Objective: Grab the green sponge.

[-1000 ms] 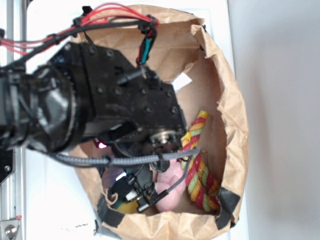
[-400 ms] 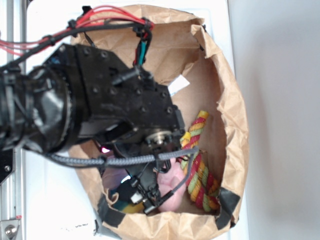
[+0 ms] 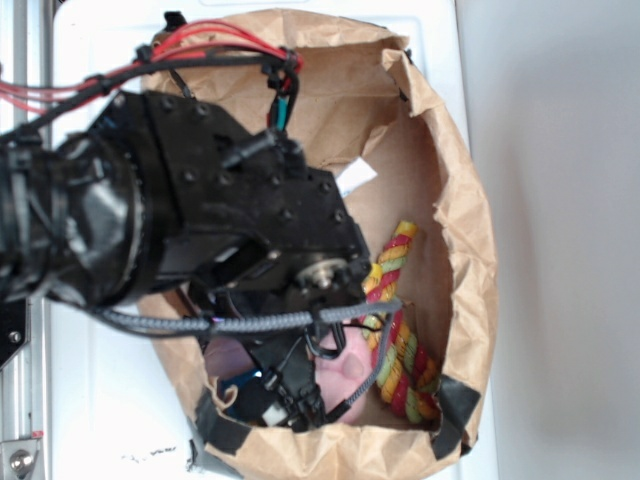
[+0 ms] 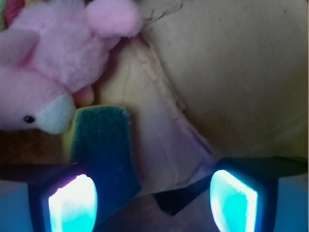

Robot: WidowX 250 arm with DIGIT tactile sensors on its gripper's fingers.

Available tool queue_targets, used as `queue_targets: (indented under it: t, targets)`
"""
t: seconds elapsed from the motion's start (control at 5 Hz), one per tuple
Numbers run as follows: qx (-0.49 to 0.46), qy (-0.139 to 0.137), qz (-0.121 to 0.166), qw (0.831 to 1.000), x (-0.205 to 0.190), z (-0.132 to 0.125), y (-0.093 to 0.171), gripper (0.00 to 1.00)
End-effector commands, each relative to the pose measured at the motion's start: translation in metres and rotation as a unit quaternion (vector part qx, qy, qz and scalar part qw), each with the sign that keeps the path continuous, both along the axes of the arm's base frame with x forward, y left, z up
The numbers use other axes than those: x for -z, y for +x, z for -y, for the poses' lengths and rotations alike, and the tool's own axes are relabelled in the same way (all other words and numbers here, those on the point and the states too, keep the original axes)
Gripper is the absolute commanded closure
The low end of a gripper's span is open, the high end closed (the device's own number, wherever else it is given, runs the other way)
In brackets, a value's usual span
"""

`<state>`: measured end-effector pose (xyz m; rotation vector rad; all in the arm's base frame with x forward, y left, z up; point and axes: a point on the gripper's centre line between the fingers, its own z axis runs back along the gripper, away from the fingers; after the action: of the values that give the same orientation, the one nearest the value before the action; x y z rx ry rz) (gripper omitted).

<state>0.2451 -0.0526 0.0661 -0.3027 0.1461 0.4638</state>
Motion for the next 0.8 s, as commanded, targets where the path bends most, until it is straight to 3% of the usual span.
queue_targets:
  t: [0.0,0.2,0.6]
  targets:
    - [0.099,0.002,0.049,0.994,-0.015,0.024,0.003,0.00]
    - [0.104,-0.018,0.065,0.992,-0.018,0.024,0.009,0.00]
    - [0.110,-0.039,0.062,0.991,-0.016,0.025,0.017,0.00]
